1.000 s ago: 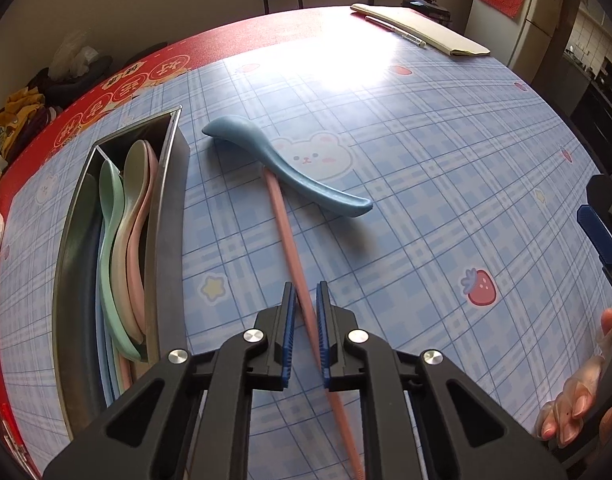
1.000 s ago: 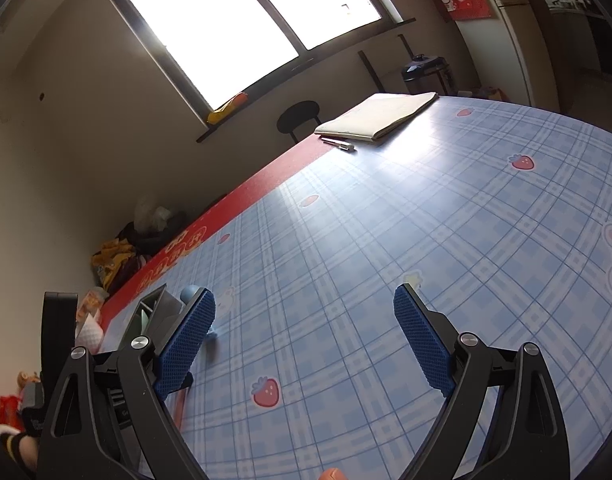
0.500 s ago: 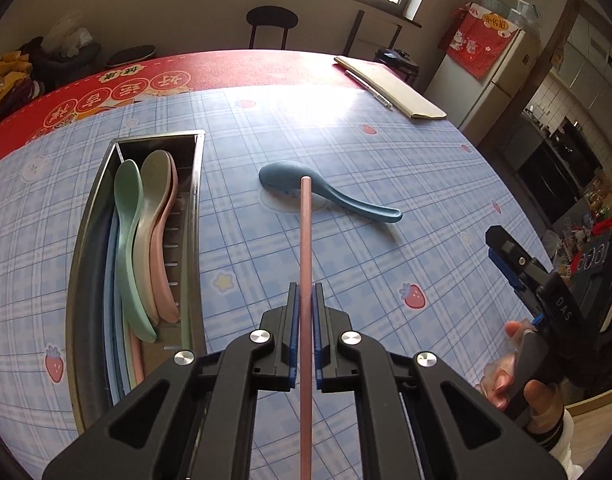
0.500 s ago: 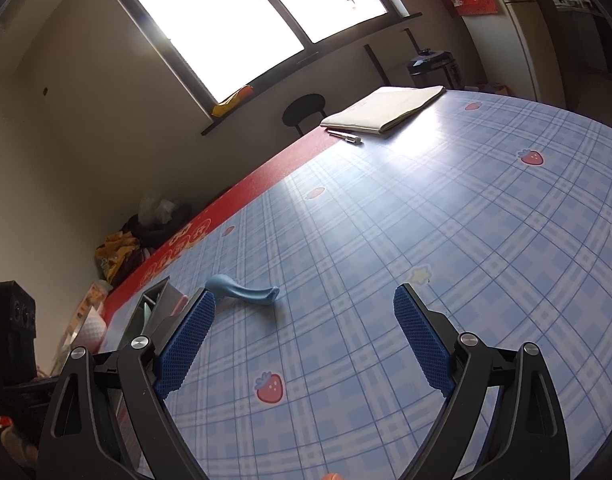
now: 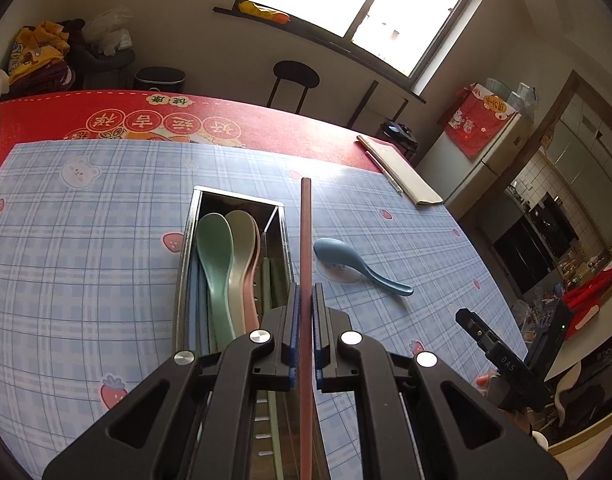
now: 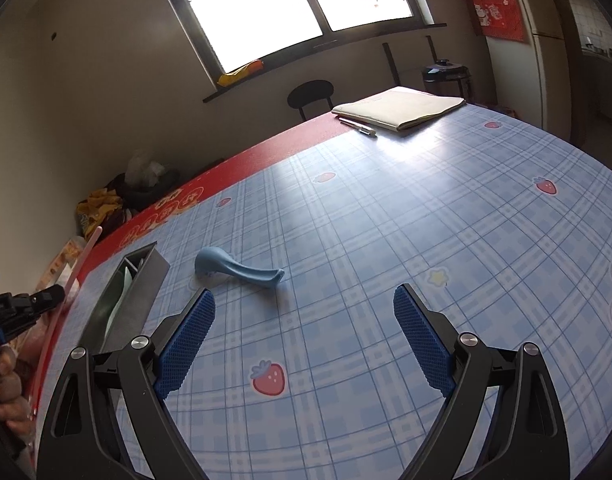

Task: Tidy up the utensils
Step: 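Carry the pink chopstick into the basket with the left gripper while the right gripper approaches the blue spoon, then grasp the blue spoon by its handle with the right gripper and lift it, then release the pink chopstick in the basket with the left gripper while the right gripper carries the blue spoon, then lower the blue spoon into the steel basket with the right gripper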

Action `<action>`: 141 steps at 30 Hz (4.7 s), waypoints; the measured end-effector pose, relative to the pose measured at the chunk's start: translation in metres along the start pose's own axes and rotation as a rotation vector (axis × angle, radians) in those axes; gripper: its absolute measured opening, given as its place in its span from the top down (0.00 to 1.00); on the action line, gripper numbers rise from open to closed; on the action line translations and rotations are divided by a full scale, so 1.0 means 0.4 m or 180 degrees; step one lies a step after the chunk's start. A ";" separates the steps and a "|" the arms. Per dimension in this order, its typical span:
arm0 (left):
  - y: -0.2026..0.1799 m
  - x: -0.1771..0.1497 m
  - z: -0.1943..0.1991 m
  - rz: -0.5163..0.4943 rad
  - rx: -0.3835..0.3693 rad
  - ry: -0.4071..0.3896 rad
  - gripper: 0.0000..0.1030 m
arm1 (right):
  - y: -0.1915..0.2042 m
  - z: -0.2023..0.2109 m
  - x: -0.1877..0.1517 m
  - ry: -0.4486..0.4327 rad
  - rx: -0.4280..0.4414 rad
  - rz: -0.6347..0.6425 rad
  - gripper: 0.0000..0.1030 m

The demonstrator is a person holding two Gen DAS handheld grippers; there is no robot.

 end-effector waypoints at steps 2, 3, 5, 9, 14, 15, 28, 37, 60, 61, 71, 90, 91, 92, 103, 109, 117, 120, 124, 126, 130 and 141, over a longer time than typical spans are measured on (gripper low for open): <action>0.012 0.012 0.003 0.0001 -0.0035 -0.0043 0.94 | 0.007 -0.004 -0.001 0.0050 -0.0053 0.0067 0.15; 0.017 0.018 0.002 0.0008 -0.0064 -0.0056 0.94 | 0.012 -0.007 -0.002 0.0075 -0.0080 0.0105 0.15; 0.026 0.022 -0.002 0.0049 -0.0131 -0.0059 0.94 | 0.023 -0.014 -0.002 0.0138 -0.0143 0.0207 0.15; 0.037 0.023 -0.017 0.0093 -0.0248 -0.0035 0.94 | 0.056 -0.031 -0.001 0.0268 -0.0223 0.0469 0.15; 0.061 0.024 -0.030 0.0198 -0.0301 -0.0022 0.94 | 0.092 -0.061 -0.001 0.0500 -0.0238 0.0750 0.16; 0.067 0.026 -0.029 0.0219 -0.0308 -0.0026 0.94 | 0.099 -0.067 0.000 0.0551 -0.0225 0.0806 0.21; 0.089 0.027 -0.017 0.0286 -0.0374 -0.0043 0.94 | 0.223 -0.212 0.070 0.0945 -0.0259 0.1706 0.47; 0.083 0.024 -0.005 0.0275 -0.0387 -0.0070 0.94 | 0.264 -0.310 0.073 0.1169 -0.0222 0.1868 0.64; 0.095 0.001 -0.051 0.0376 -0.0359 0.0126 0.94 | 0.245 -0.147 0.067 0.0469 0.0574 0.0093 0.94; 0.096 -0.001 -0.054 0.0381 -0.0351 0.0140 0.94 | 0.244 -0.138 0.060 0.0438 0.0600 0.0026 0.94; 0.084 -0.030 -0.092 0.0360 -0.0292 0.0324 0.94 | 0.262 -0.128 0.007 0.0439 0.0716 -0.0070 0.94; 0.083 -0.053 -0.155 0.0550 0.0110 0.0690 0.94 | 0.233 -0.094 0.017 0.0124 0.0885 -0.0206 0.94; 0.081 -0.054 -0.161 0.0548 0.0134 0.0712 0.94 | 0.229 -0.092 0.015 0.0118 0.0899 -0.0205 0.94; 0.079 -0.054 -0.165 0.0540 0.0158 0.0726 0.94 | 0.229 -0.090 0.015 0.0111 0.0905 -0.0207 0.94; 0.056 -0.034 -0.198 0.0355 0.0339 0.0856 0.94 | 0.207 -0.084 0.006 0.0092 0.1010 -0.0302 0.94; 0.038 -0.017 -0.174 0.0104 0.0394 0.0709 0.88 | 0.196 -0.084 0.005 0.0101 0.1035 -0.0339 0.94; 0.032 0.012 -0.089 -0.0590 0.0541 0.0126 0.40 | 0.189 -0.087 0.000 0.0145 0.1008 -0.0388 0.94; 0.056 0.022 -0.064 -0.0777 0.0608 -0.0098 0.22 | 0.184 -0.088 -0.003 0.0183 0.0934 -0.0408 0.94; 0.095 0.029 -0.037 -0.0935 0.0633 -0.0293 0.09 | 0.180 -0.090 -0.005 0.0284 0.0764 -0.0464 0.94; 0.118 0.029 -0.028 -0.1006 0.0670 -0.0357 0.06 | 0.181 -0.091 -0.006 0.0357 0.0704 -0.0533 0.94; 0.156 0.044 -0.012 -0.1037 0.0750 -0.0545 0.06 | 0.204 -0.087 0.000 0.0437 0.0726 -0.0748 0.94; 0.228 0.109 0.035 -0.0666 0.0707 -0.0852 0.06 | 0.398 -0.139 0.043 0.0740 0.0954 -0.1139 0.94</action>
Point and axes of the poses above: each gripper's, at about its wrist camera, not at the fingertips, and z roughly against the way its jaws point, y to its left, x to its top, the point moved 9 cm from there along -z, roughly the way its jaws point, and after that the axes turned 15 degrees about z, right-handed, at the moved point
